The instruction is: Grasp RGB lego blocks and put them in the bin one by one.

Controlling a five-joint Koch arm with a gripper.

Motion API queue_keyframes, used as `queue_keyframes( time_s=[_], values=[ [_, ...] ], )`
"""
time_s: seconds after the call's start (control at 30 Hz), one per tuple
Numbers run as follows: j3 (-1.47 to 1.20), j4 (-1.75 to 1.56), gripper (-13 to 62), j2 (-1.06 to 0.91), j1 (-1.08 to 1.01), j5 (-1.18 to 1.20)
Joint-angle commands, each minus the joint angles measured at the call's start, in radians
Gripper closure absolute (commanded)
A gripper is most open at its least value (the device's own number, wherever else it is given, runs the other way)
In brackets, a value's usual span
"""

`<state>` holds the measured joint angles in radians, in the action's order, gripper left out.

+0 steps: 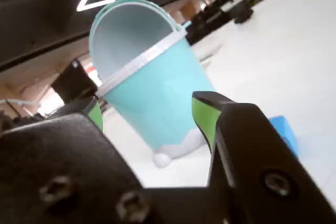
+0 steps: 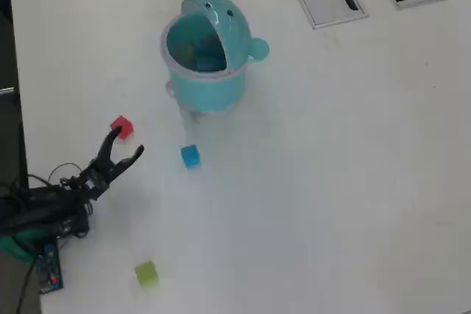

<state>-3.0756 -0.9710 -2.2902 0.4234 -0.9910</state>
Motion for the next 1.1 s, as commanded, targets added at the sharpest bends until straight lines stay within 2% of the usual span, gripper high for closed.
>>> queue_keyframes(
  time_s=[0.0, 0.3, 0.53, 0.7, 0.87, 1.07],
  values=[
    [0.051, -0.101, 17.9, -0.074, 0.017, -0.048],
    [0.109, -0.086, 18.0, -0.074, 0.037, -0.256],
    [0.291, 0.235, 18.0, -0.075, 0.018, -0.322],
    [0.457, 0.589, 17.8, -0.077, 0.028, -0.325],
    [0.549, 0.877, 17.9, -0.077, 0.11, -0.477],
    [0.565, 1.025, 18.2, -0.075, 0.235, -0.546]
  ],
)
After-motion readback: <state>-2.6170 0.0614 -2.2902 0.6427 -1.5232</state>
